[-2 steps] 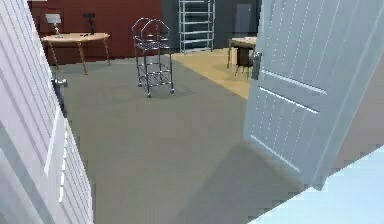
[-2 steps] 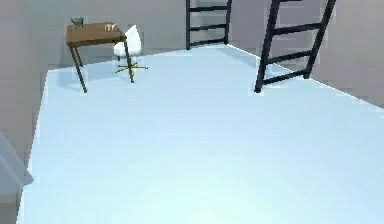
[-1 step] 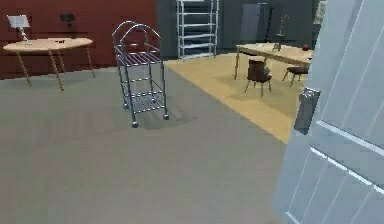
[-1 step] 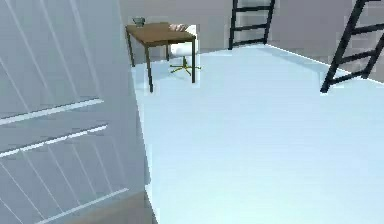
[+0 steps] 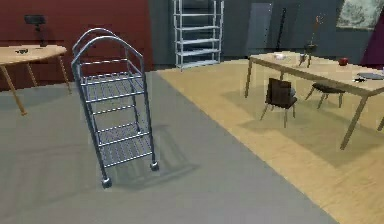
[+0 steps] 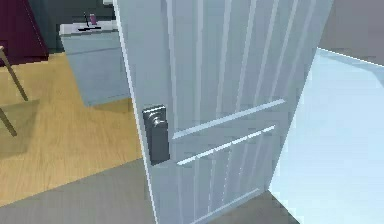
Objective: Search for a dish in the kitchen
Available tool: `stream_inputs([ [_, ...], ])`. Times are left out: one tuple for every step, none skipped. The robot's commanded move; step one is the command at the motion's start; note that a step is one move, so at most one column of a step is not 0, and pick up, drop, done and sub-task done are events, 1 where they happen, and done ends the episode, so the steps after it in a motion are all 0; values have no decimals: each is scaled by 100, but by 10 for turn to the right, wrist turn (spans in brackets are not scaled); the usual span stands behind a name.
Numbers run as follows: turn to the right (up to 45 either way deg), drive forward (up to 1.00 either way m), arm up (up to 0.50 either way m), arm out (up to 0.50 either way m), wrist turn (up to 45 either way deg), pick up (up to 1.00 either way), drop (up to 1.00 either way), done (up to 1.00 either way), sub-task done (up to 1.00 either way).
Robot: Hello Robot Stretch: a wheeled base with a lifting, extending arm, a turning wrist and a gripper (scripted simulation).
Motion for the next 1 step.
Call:
stream_inputs([
  [-30, 0, 0, 0, 0, 0, 0, 0, 0],
])
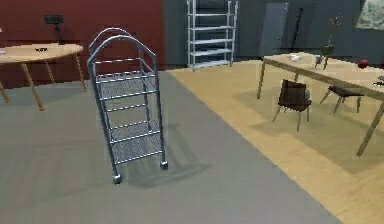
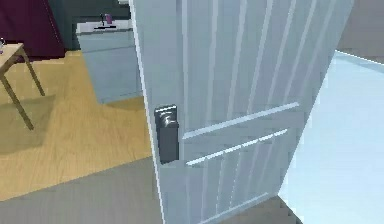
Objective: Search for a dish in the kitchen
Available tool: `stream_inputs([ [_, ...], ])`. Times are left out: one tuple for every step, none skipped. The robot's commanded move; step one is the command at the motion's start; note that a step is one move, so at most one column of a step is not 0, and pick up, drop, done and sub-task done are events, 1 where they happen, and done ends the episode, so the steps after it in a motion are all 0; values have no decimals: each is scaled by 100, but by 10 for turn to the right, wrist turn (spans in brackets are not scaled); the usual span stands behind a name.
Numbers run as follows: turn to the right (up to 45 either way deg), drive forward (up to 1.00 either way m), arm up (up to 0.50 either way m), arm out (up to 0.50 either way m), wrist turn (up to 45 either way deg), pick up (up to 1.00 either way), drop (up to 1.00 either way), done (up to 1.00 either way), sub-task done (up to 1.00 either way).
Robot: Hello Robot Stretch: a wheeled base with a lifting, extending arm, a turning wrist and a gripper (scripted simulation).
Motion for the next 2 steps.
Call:
stream_inputs([
  [0, 45, 0, 0, 0, 0, 0, 0, 0],
  [420, 0, 0, 0, 0, 0, 0, 0, 0],
])
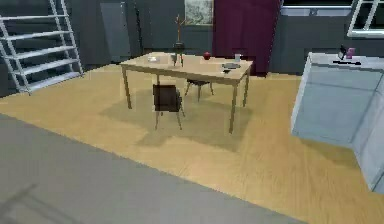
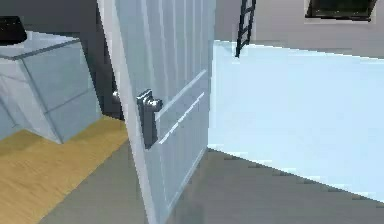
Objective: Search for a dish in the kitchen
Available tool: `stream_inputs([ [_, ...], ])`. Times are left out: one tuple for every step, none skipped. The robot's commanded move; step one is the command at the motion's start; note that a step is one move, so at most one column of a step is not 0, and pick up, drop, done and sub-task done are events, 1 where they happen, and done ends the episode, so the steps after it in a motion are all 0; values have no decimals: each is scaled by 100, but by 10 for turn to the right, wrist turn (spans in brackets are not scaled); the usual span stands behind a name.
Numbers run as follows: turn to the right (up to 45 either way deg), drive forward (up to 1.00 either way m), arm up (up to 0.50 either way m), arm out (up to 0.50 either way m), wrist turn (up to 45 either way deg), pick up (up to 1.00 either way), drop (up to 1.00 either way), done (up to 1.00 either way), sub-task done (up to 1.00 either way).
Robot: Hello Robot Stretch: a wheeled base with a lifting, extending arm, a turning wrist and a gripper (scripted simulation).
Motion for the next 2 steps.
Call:
stream_inputs([
  [0, 100, 0, 0, 0, 0, 0, 0, 0],
  [60, 0, 0, 0, 0, 0, 0, 0, 0],
])
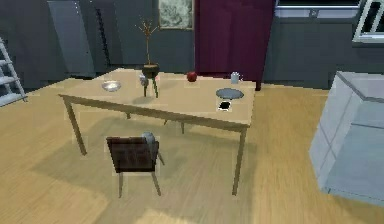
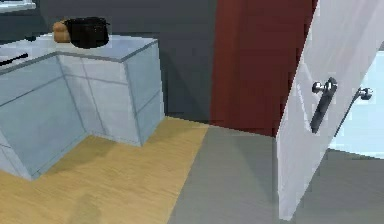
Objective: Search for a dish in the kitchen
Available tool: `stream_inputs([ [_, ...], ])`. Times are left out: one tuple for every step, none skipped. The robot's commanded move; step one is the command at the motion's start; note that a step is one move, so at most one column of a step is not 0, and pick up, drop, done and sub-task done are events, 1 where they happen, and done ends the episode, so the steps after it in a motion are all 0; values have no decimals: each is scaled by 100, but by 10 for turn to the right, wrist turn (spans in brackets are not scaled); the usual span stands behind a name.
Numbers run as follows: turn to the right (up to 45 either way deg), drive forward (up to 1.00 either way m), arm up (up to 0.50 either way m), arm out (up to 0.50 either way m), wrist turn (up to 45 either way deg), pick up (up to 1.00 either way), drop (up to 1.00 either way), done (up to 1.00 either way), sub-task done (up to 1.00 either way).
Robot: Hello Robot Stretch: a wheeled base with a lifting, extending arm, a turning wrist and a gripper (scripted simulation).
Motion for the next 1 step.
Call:
stream_inputs([
  [0, 55, 0, 0, 0, 0, 0, 0, 0],
])
